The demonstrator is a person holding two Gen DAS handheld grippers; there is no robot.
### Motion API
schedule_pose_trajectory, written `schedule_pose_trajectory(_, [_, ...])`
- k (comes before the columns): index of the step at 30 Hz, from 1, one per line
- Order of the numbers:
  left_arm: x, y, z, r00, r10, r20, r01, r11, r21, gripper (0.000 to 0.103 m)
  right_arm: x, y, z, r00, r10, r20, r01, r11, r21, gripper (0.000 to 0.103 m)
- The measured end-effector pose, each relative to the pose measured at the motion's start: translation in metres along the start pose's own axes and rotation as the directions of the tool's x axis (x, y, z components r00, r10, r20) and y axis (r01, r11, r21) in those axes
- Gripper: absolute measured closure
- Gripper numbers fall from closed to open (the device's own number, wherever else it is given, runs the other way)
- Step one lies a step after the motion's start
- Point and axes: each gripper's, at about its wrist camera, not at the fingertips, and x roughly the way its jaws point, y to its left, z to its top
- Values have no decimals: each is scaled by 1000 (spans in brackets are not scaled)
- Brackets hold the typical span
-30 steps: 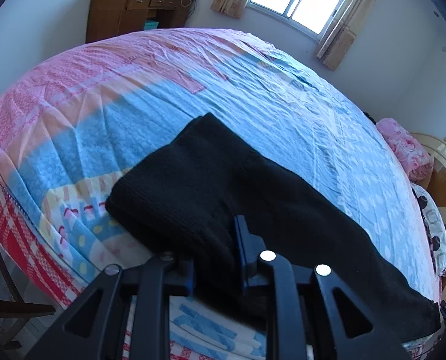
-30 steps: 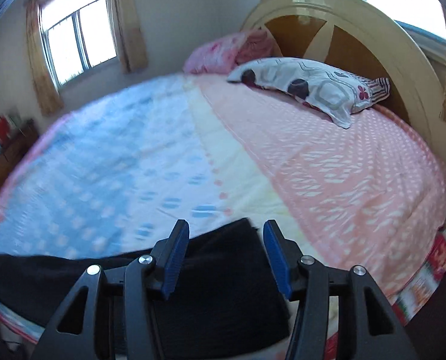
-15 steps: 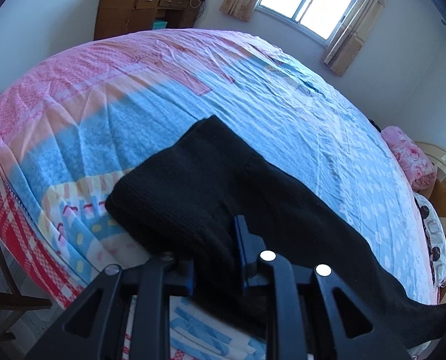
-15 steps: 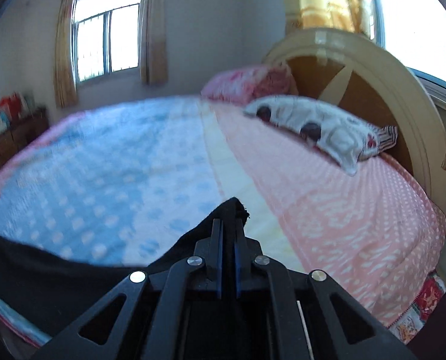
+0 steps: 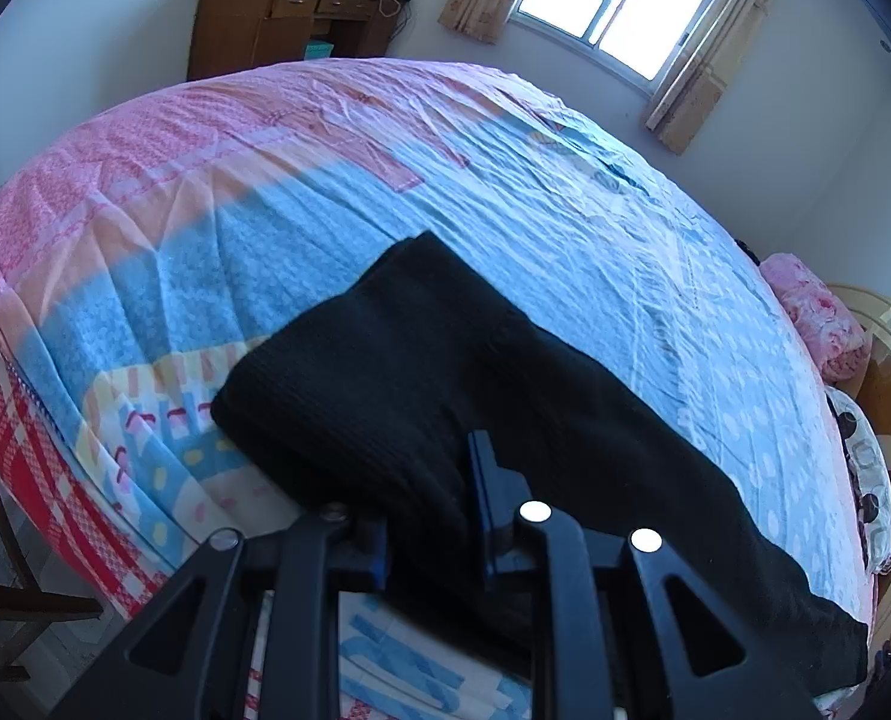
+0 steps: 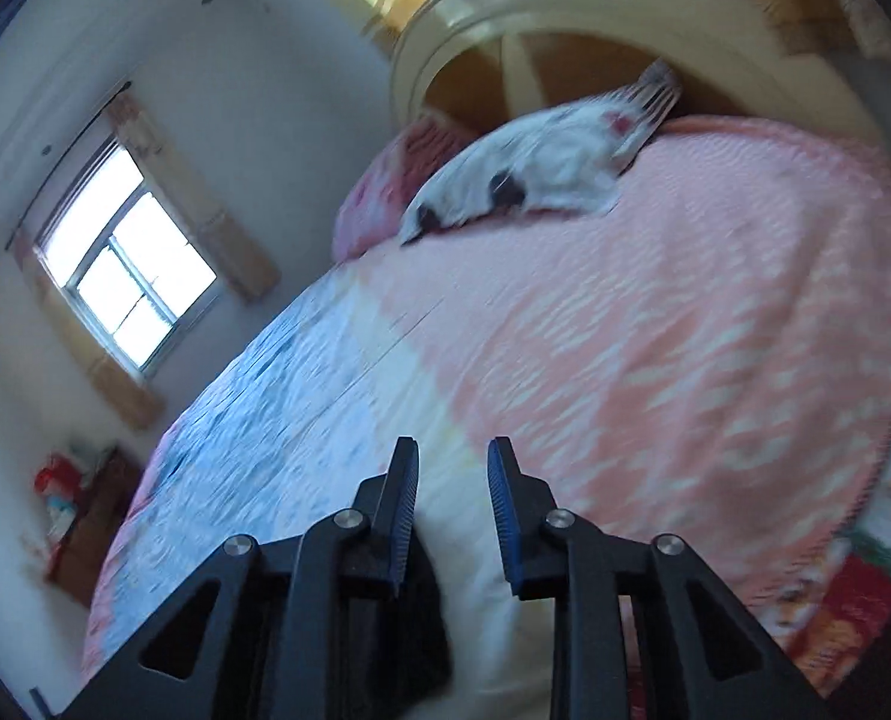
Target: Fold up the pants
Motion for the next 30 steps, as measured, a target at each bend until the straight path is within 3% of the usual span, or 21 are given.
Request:
schedule_pose_trajectory(4, [-6, -6, 6, 1000, 31, -7, -30, 998, 53, 76, -24, 53, -18, 1000, 24, 16, -21, 983, -184, 77])
schedule_pose_trajectory(6, [-12, -11, 11, 998, 61, 7, -61, 991, 123, 70, -29, 90, -33, 991, 130, -20, -132, 966, -220, 77])
schedule_pose_trajectory(9, [-14, -13, 16, 996, 80, 38, -85, 982, 170, 69, -23, 162, -64, 935, 314, -166, -349, 900, -261, 77])
schedule_pose_trajectory(10, [-13, -11, 17, 997, 70, 36, -76, 983, 165, 69, -17, 193, -79, 902, 362, -236, -419, 865, -275, 77])
schedule_pose_trajectory(12, [-11, -6, 18, 999, 44, 27, -48, 988, 148, 69, -6, 262, -120, 807, 444, -391, -566, 770, -295, 77])
schedule_pose_trajectory(14, [-9, -2, 17, 999, 37, 17, -40, 987, 156, 66, 2, 321, -164, 713, 476, -514, -667, 685, -291, 77])
schedule_pose_trajectory(16, [-7, 0, 17, 1000, 28, 7, -28, 985, 168, 54, 9, 378, -215, 615, 480, -626, -750, 600, -277, 77])
schedule_pose_trajectory(18, [-11, 6, 18, 1000, 21, 20, -24, 984, 175, 52, 9, 422, -265, 547, 452, -705, -803, 522, -288, 77])
schedule_pose_trajectory(20, [-14, 12, 19, 997, 53, 48, -61, 980, 191, 52, 8, 461, -314, 497, 412, -763, -841, 446, -307, 77])
schedule_pose_trajectory(23, [-14, 18, 21, 991, 119, 62, -130, 963, 237, 55, 14, 499, -367, 460, 372, -806, -865, 394, -311, 77])
schedule_pose_trajectory(25, [-16, 23, 23, 987, 141, 76, -155, 957, 245, 55, 21, 515, -393, 420, 354, -835, -886, 358, -294, 77])
schedule_pose_trajectory(27, [-17, 30, 26, 982, 170, 75, -183, 955, 233, 54, 23, 527, -408, 425, 353, -834, -890, 329, -314, 77])
schedule_pose_trajectory(30, [-30, 40, 34, 962, 239, 132, -261, 947, 188, 55, 33, 535, -435, 451, 326, -831, -874, 349, -338, 77])
